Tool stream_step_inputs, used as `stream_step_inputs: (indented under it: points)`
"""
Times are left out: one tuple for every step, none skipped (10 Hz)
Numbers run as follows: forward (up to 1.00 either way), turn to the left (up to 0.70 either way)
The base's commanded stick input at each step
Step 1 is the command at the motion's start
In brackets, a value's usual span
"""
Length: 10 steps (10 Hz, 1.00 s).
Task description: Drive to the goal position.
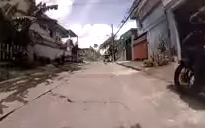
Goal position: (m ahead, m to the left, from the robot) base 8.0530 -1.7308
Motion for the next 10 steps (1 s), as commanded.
stream_step_inputs:
  points:
    - [0.70, 0.02]
    - [0.70, 0.02]
    - [0.70, 0.02]
    - [0.70, 0.02]
    - [0.70, 0.02]
    - [0.70, 0.02]
    - [0.70, 0.02]
    - [0.70, 0.02]
    - [0.70, 0.02]
    - [0.70, 0.02]
